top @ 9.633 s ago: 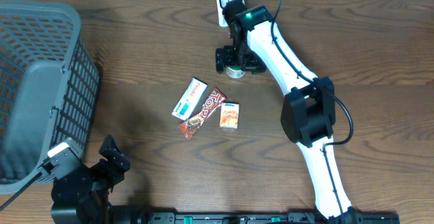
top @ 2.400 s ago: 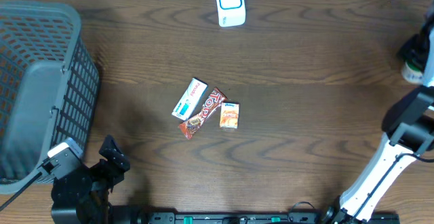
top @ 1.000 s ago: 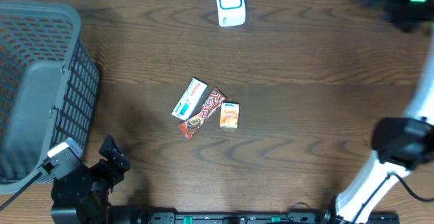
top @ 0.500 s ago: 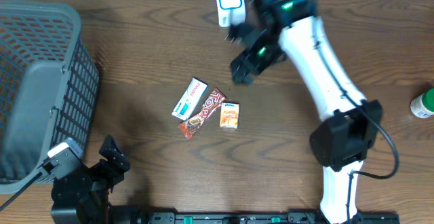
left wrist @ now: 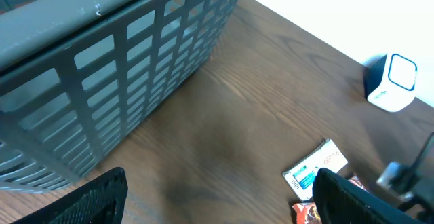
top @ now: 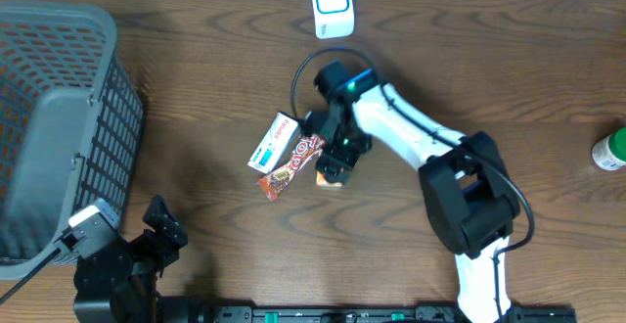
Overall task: Scan the item barcode
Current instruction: 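Reach the right gripper to the orange Kleenex pack at table center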
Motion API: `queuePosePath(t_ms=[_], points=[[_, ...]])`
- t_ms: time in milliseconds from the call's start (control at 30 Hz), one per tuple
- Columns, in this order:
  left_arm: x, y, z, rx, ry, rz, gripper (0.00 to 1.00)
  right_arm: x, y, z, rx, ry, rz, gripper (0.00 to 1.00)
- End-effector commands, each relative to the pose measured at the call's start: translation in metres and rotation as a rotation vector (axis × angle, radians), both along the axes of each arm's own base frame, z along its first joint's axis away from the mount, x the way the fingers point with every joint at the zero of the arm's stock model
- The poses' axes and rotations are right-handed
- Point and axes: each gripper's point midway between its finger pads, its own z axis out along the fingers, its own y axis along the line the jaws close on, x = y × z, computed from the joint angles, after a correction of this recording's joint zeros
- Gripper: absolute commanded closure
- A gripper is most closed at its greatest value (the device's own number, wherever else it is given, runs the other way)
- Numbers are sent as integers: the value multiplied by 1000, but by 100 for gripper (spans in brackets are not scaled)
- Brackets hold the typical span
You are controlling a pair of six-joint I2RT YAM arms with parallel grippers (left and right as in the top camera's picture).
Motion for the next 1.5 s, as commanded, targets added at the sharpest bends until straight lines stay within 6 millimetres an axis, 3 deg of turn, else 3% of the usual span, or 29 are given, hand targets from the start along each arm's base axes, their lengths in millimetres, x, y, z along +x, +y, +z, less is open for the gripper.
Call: queuePosePath(t_ms=[0, 267, 400, 867, 1000, 1100, 1167, 1467], points=[[-2, 2, 2, -7, -10, 16, 12, -9, 9, -7, -12, -26, 69, 1], [-2, 2, 2, -7, -10, 16, 12, -15, 12, -21, -82, -89, 108, 1], [-2, 2, 2, -7, -10, 16, 12, -17, 10, -22, -87, -81, 109, 15], [-2, 2, 2, -7, -10, 16, 12, -20, 4, -22, -112, -69, 108, 21], [-2, 2, 2, -7, -10, 16, 12, 2, -19, -20, -246, -176, 116, 18], [-2, 2, 2, -7, -10, 16, 12, 30, -44, -12, -395, -310, 147, 3], [-2, 2, 2, -7, -10, 16, 12, 43, -49, -6, -444, -382, 122, 3], [-2, 2, 2, -7, -10, 16, 12, 32, -7, 19, -375, -394, 58, 1]])
